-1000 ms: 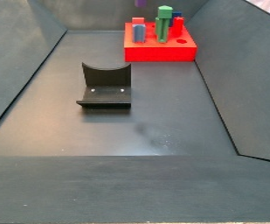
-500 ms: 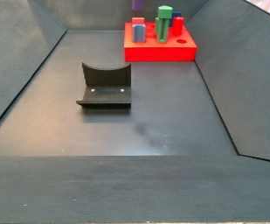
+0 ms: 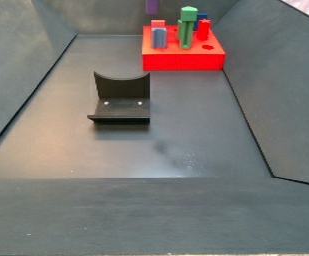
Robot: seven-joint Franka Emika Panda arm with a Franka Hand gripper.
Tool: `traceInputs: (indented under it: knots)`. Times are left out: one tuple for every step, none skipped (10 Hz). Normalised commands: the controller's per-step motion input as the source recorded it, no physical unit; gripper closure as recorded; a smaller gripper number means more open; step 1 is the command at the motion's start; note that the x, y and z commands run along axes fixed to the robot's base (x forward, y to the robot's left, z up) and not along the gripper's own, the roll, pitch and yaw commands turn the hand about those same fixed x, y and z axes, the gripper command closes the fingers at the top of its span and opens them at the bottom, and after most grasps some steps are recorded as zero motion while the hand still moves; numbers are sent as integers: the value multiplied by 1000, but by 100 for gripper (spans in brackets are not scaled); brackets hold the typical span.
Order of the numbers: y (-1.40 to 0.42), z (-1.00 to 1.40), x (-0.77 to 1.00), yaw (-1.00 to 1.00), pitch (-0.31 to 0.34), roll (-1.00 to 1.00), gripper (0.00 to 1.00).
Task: Pick up the rectangle object. Move up. Move to above the board. Insert the rectangle object.
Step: Insert the rectangle object.
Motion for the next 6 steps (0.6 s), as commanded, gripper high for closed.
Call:
traceInputs:
  knots:
    - [0, 0, 263, -303, 187, 413, 100]
    - [-37, 0, 80, -191, 227, 466, 100]
    - [-77, 0, 143, 6, 114, 211, 100]
    - [-214, 0, 100, 6, 86, 253, 100]
    - [-140, -77, 63, 9, 46, 173, 100]
    - [-9, -20, 34, 0, 19, 53, 100]
